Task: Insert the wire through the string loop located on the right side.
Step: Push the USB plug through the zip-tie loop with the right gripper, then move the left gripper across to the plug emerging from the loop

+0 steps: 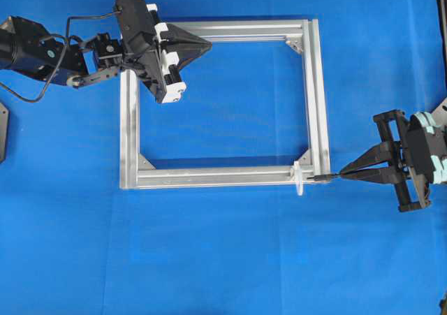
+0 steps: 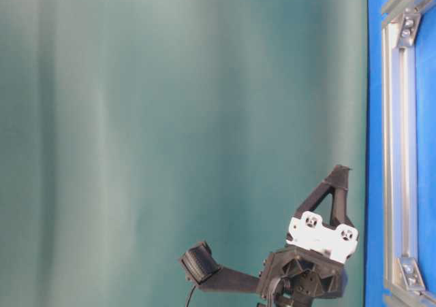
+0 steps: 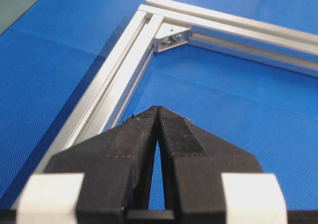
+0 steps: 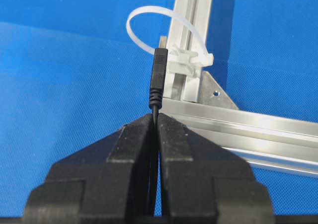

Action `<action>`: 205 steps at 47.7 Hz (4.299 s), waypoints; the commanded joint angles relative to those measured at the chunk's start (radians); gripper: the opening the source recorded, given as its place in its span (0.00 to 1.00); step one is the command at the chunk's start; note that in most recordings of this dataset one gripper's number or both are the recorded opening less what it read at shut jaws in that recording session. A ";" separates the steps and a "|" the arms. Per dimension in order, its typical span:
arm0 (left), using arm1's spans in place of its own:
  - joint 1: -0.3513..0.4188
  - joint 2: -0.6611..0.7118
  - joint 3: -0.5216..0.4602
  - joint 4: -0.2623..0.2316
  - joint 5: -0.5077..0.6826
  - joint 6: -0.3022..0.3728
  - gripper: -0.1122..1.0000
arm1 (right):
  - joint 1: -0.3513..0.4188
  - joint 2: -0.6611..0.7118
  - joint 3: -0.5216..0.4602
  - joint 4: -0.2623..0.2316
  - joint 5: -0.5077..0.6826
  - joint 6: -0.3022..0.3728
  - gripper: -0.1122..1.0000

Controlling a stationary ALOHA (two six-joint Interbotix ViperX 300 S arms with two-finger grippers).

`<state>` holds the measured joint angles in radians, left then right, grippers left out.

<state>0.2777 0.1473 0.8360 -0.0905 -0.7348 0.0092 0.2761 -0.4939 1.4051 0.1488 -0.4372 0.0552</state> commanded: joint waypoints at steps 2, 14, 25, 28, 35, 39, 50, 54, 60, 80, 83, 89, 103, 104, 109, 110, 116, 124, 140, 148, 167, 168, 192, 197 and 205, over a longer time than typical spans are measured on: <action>-0.002 -0.029 -0.017 0.003 -0.005 -0.002 0.10 | -0.005 -0.002 -0.009 0.000 -0.009 -0.002 0.07; -0.002 -0.029 -0.017 0.003 -0.005 -0.002 0.10 | -0.005 -0.002 -0.011 0.000 -0.009 -0.002 0.07; -0.002 -0.029 -0.017 0.003 -0.005 -0.002 0.10 | -0.005 -0.002 -0.012 0.002 -0.009 -0.002 0.07; -0.002 -0.029 -0.017 0.003 -0.005 -0.002 0.10 | -0.005 -0.002 -0.011 0.002 -0.011 -0.002 0.07; -0.002 -0.029 -0.015 0.003 -0.005 -0.002 0.10 | -0.005 -0.002 -0.012 0.002 -0.014 -0.002 0.07; -0.002 -0.029 -0.015 0.003 -0.005 -0.002 0.10 | -0.005 -0.002 -0.012 0.002 -0.012 -0.002 0.07; -0.002 -0.029 -0.014 0.003 -0.005 -0.002 0.10 | -0.005 -0.002 -0.012 0.002 -0.014 -0.002 0.07; -0.002 -0.029 -0.014 0.003 -0.005 -0.002 0.10 | -0.005 -0.002 -0.012 0.002 -0.012 -0.002 0.07; -0.002 -0.031 -0.014 0.003 -0.005 -0.002 0.10 | -0.005 -0.002 -0.012 0.002 -0.012 -0.002 0.07; -0.002 -0.029 -0.014 0.003 -0.005 -0.002 0.10 | -0.005 0.000 -0.015 0.002 -0.014 0.000 0.07; -0.002 -0.031 -0.014 0.003 -0.005 -0.002 0.10 | -0.005 0.000 -0.018 0.003 -0.012 0.000 0.07; -0.002 -0.031 -0.014 0.003 -0.005 -0.002 0.10 | -0.005 0.025 -0.034 0.002 -0.014 0.002 0.07; -0.002 -0.031 -0.014 0.003 -0.005 -0.002 0.10 | -0.005 0.166 -0.101 0.023 -0.101 0.003 0.07; -0.002 -0.031 -0.014 0.003 -0.005 -0.002 0.10 | -0.006 0.176 -0.107 0.025 -0.107 0.003 0.07; -0.002 -0.031 -0.014 0.003 -0.005 -0.002 0.10 | -0.012 0.225 -0.140 0.035 -0.123 0.003 0.07; -0.002 -0.031 -0.014 0.003 -0.005 -0.002 0.10 | -0.014 0.236 -0.146 0.037 -0.124 0.003 0.07; -0.002 -0.031 -0.012 0.003 -0.005 -0.002 0.10 | -0.025 0.288 -0.192 0.043 -0.124 0.003 0.07; -0.003 -0.031 -0.011 0.003 -0.005 -0.002 0.10 | -0.029 0.321 -0.218 0.043 -0.124 0.003 0.07; -0.008 -0.031 -0.011 0.003 -0.005 -0.002 0.10 | -0.029 0.321 -0.218 0.044 -0.123 0.003 0.07; -0.052 -0.031 -0.003 0.005 -0.005 -0.015 0.10 | -0.031 0.321 -0.218 0.044 -0.120 0.003 0.07; -0.359 -0.031 0.031 0.003 0.008 -0.026 0.10 | -0.029 0.321 -0.218 0.044 -0.120 0.003 0.07; -0.379 -0.031 0.031 0.003 0.012 -0.028 0.10 | -0.029 0.321 -0.218 0.046 -0.120 0.003 0.07; -0.462 -0.025 0.011 0.003 0.048 -0.026 0.10 | -0.029 0.321 -0.219 0.044 -0.120 0.003 0.07; -0.460 -0.017 -0.011 0.003 0.067 -0.026 0.10 | -0.029 0.321 -0.219 0.044 -0.120 0.003 0.07; -0.457 0.014 -0.095 0.002 0.126 -0.023 0.10 | -0.029 0.321 -0.221 0.044 -0.121 0.003 0.07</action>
<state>-0.1856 0.1611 0.7961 -0.0890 -0.6274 -0.0169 0.2500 -0.1672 1.2011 0.1917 -0.5507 0.0583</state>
